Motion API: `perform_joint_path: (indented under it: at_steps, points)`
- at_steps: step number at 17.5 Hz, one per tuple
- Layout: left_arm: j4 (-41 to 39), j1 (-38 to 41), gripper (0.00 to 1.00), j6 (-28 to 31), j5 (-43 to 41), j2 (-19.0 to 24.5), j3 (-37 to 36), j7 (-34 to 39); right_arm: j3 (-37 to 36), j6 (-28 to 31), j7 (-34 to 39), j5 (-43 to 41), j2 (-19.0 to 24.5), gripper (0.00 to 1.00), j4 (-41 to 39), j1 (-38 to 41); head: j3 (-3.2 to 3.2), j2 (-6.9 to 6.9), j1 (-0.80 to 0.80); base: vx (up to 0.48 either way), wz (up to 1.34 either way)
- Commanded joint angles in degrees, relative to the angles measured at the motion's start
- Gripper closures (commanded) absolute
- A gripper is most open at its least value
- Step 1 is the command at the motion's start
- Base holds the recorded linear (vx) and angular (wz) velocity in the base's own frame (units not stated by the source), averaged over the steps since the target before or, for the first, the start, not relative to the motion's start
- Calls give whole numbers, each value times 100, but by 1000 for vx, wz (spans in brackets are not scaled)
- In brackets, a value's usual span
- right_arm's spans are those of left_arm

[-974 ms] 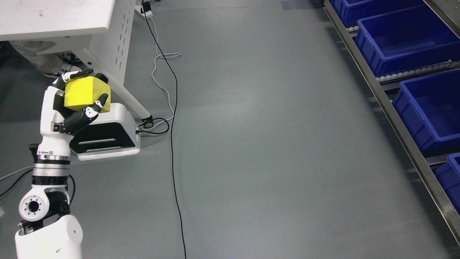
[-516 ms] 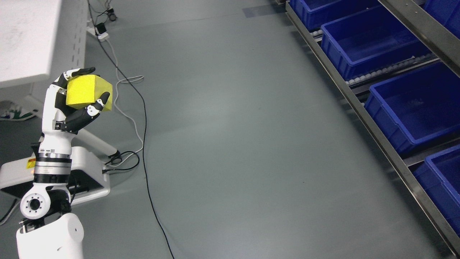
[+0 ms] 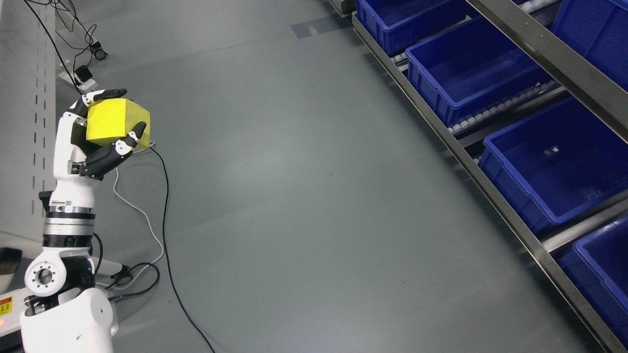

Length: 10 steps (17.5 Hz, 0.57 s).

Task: Move yellow foam block to right shelf middle
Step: 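Hold the cube in the left hand while turning toward the blue bin shelves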

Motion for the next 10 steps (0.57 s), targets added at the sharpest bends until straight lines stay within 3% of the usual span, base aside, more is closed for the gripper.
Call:
perform_joint_path:
  at_steps: [1,10]
  points:
    - [-11,-4,72,3,0,210,112,-11,0,1,3,0,-100,0,-100,-11,0,0,0,441,147]
    - [7,-188,72,100,0,210,200,-2,0,1,3,-9,-100,0,-100,-20,0,0,0,518,292]
